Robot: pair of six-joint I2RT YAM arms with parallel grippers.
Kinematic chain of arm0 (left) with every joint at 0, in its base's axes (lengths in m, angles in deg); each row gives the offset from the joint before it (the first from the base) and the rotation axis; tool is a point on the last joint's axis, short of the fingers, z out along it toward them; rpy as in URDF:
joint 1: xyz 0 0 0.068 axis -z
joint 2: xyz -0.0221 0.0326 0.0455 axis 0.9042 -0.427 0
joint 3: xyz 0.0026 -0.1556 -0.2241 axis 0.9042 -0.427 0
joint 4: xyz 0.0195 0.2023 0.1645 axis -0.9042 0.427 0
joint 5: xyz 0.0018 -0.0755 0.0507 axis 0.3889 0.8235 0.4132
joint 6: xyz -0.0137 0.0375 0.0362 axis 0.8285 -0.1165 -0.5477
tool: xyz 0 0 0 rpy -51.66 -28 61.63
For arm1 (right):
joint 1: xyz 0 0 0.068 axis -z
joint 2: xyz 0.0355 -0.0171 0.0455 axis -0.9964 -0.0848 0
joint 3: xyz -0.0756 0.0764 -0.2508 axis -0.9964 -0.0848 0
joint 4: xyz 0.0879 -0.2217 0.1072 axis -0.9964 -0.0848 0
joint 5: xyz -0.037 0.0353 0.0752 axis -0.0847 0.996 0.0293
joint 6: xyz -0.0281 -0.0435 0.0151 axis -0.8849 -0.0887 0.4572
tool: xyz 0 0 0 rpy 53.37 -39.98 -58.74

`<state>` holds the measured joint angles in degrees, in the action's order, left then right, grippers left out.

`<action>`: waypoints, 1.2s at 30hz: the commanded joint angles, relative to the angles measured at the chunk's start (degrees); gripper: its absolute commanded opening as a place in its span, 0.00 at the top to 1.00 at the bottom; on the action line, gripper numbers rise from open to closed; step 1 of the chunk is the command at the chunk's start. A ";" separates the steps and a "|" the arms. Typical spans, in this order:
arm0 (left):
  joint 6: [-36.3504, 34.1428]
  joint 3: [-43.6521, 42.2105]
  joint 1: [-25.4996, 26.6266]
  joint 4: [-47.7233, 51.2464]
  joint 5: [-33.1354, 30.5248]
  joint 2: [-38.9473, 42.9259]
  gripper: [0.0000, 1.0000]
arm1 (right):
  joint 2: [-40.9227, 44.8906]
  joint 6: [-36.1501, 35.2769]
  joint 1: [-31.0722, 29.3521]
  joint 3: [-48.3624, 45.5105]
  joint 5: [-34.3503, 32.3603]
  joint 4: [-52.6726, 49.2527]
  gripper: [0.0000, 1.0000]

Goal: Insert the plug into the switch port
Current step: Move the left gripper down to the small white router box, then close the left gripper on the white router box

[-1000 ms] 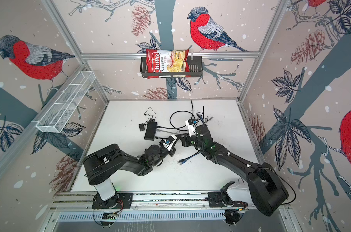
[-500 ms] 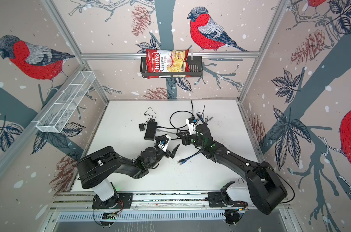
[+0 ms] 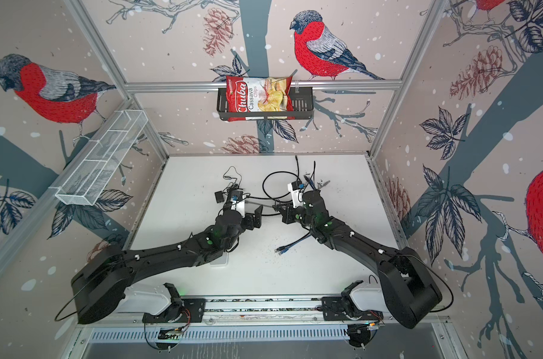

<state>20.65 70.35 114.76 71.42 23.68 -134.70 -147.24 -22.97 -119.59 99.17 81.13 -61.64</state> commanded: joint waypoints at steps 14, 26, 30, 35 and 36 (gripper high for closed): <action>25.70 0.29 -2.70 50.49 8.61 8.95 0.03 | -2.23 -3.32 -0.12 1.44 0.29 -2.19 0.96; 22.86 -4.93 -7.85 48.44 15.26 7.73 0.04 | -3.20 -3.41 -0.13 1.34 1.43 -1.67 0.95; 21.50 -5.94 -8.03 45.70 17.31 6.00 0.06 | -3.88 -3.45 -0.17 1.63 1.76 -1.59 0.95; 19.87 -5.89 -8.28 44.12 17.88 2.97 0.12 | -4.34 -3.11 -0.16 1.56 2.04 -1.06 0.95; 19.50 -5.87 -8.29 43.85 18.07 2.44 0.15 | -4.43 -3.11 -0.17 1.56 2.04 -1.09 0.95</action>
<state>41.92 64.49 106.68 116.81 40.97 -131.29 -151.44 -25.70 -119.64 100.39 82.51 -64.59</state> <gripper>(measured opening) 0.870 0.081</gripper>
